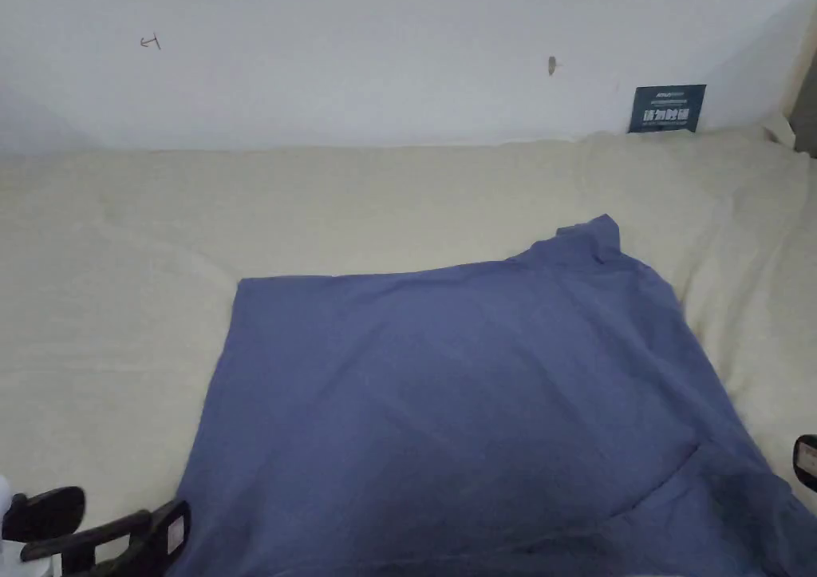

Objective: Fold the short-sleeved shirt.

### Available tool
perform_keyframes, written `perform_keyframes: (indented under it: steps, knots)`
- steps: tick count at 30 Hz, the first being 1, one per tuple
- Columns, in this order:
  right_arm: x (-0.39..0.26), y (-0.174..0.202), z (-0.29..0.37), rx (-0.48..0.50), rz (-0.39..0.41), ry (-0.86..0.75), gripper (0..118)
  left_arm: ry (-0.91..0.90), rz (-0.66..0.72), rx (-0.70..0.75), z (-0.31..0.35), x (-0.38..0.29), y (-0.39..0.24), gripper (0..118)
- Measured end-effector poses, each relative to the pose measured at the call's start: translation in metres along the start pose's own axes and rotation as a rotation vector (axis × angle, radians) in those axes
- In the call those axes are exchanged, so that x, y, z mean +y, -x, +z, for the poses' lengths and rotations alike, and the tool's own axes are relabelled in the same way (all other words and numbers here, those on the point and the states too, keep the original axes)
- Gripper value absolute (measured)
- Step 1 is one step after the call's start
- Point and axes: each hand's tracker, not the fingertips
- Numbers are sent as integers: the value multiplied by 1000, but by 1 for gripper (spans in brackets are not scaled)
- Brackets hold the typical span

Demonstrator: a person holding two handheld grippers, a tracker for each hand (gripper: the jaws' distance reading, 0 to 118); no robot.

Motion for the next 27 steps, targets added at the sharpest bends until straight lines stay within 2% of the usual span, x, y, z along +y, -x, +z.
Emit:
perform_keyframes:
  steps: [1,2,3,5,8,10,12,13,15,17,18,19,20,21,22,25,27]
  knots:
    - [1,4,3,6,7,-22,41,-29,3,-1,7,1,-8,61]
    - [0,8,4,-25,7,-38,0,-46,-7,39,11,0,-16,11]
    - [-5,21,1,-50,24,-69,0,-66,-20,89,16,-2,-24,1]
    - [-7,22,1,46,14,-48,0,-88,5,64,23,-9,-4,1]
    - [-5,30,-1,57,29,-45,0,-75,51,60,30,10,6,1]
    - [-5,30,-2,57,49,-35,0,159,126,54,15,25,21,1]
    - [-5,36,-9,59,62,-19,0,501,203,33,-16,33,33,1]
    - [-7,34,-10,66,62,-10,0,517,174,-6,-27,27,35,1]
    - [-10,39,-17,80,51,28,0,586,37,35,-50,7,30,1]
    - [-16,37,-20,80,48,53,0,643,2,70,-65,-7,25,1]
    - [-19,35,-21,77,49,64,0,653,-3,85,-71,-13,27,5]
    - [-19,44,-23,73,53,75,0,626,20,74,-75,-15,29,24]
    - [-21,45,-24,71,52,86,0,611,33,63,-79,-19,37,65]
    - [-23,44,-25,72,51,95,0,597,39,60,-84,-21,39,97]
    - [-24,43,-27,74,50,105,0,589,52,73,-88,-23,39,118]
    - [-26,46,-31,70,55,128,0,563,85,83,-99,-27,39,116]
    - [-28,44,-33,66,59,133,0,623,123,78,-115,-30,35,116]
